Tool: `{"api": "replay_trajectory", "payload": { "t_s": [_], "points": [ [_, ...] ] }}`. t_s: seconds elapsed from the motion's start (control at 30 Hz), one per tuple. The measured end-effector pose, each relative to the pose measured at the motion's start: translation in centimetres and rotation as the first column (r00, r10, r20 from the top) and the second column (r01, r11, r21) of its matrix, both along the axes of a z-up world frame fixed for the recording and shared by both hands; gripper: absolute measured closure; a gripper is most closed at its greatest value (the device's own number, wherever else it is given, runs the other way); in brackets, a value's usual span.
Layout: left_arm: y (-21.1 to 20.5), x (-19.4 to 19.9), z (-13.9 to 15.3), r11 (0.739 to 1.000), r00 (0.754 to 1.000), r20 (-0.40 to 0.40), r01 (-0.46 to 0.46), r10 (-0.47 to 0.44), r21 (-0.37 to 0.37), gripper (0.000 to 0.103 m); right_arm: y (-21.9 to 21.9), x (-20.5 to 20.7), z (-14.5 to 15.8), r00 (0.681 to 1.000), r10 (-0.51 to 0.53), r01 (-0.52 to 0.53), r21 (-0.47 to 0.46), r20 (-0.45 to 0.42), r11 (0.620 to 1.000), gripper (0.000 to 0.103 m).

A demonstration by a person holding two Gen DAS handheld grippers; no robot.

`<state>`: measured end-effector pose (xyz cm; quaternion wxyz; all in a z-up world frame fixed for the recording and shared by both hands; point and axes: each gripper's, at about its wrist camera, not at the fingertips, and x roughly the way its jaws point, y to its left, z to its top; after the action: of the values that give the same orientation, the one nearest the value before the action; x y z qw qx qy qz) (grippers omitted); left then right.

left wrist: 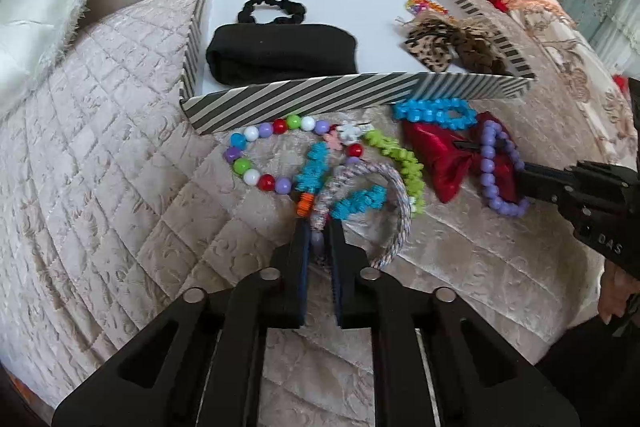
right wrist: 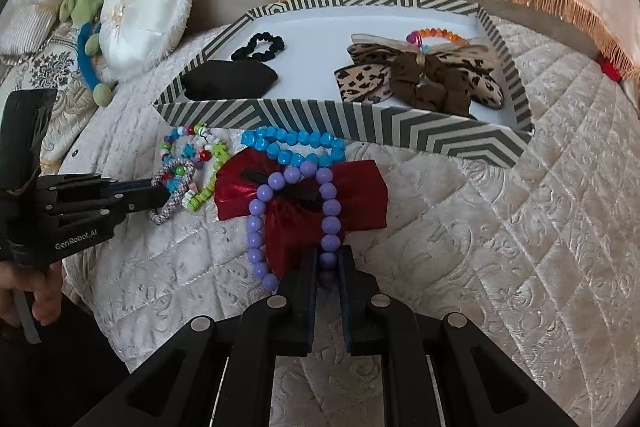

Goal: Organize jewelry
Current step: 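Grasp silver braided bracelet with left gripper while right gripper grasps purple bead bracelet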

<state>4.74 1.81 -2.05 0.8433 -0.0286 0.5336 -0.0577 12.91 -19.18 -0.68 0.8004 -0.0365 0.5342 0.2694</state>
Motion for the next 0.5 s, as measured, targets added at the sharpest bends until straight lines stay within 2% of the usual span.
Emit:
{"api": "replay_trajectory", "payload": {
  "t_s": [0.2, 0.5],
  "points": [
    [0.7, -0.8, 3.2, 0.999, 0.995, 0.101, -0.002, 0.006, -0.042, 0.097, -0.8, -0.7, 2.7, 0.997, 0.010, -0.011, 0.016, 0.078, 1.000, 0.094],
    [1.4, -0.2, 3.4, 0.997, 0.991, 0.118, -0.063, 0.067, -0.036, 0.097, -1.2, -0.6, 4.8, 0.990, -0.042, 0.033, 0.067, 0.138, 0.997, 0.094]
  ]
}}
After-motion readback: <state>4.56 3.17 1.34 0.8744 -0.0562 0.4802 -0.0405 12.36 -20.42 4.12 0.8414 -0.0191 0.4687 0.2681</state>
